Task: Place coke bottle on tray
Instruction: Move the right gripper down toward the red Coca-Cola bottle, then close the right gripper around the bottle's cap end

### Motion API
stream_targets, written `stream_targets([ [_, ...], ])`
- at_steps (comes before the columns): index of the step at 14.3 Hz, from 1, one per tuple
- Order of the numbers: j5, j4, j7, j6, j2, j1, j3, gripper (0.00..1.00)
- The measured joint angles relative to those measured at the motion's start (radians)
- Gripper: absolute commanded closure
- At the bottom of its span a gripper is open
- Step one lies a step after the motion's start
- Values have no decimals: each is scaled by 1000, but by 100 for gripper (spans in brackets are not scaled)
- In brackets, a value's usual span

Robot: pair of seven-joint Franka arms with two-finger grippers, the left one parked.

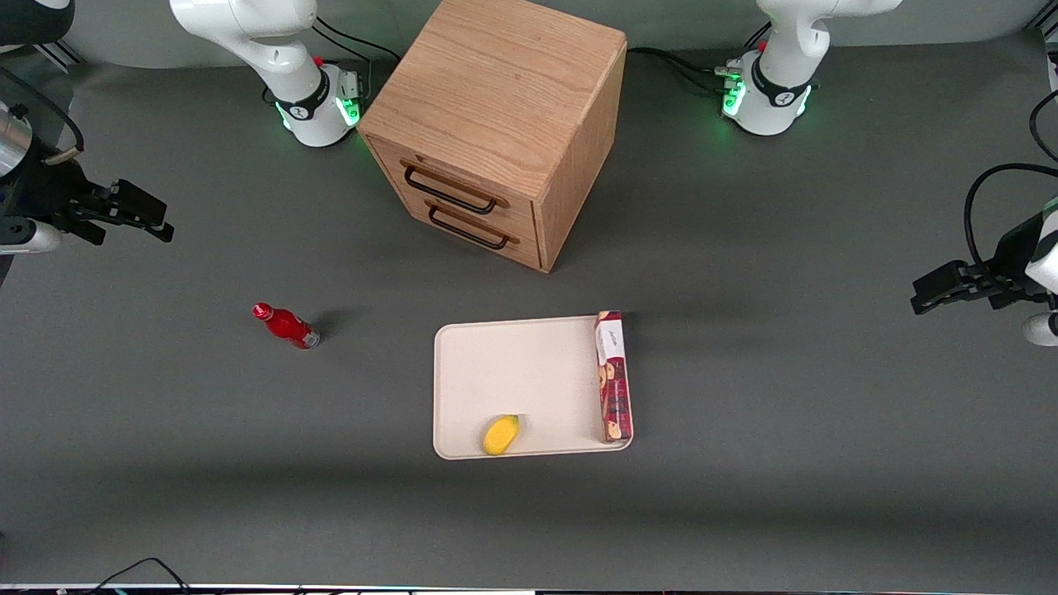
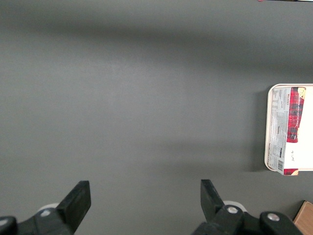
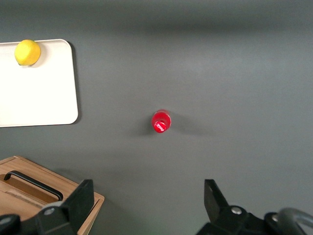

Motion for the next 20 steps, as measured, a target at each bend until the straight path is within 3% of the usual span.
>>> stream_targets([
  [9,0,-46,0,-17,1,0,0,0],
  [15,-19,-425,-1,460,58,0,-2,0],
  [20,-22,-522,0,681,152,0,-3,0],
])
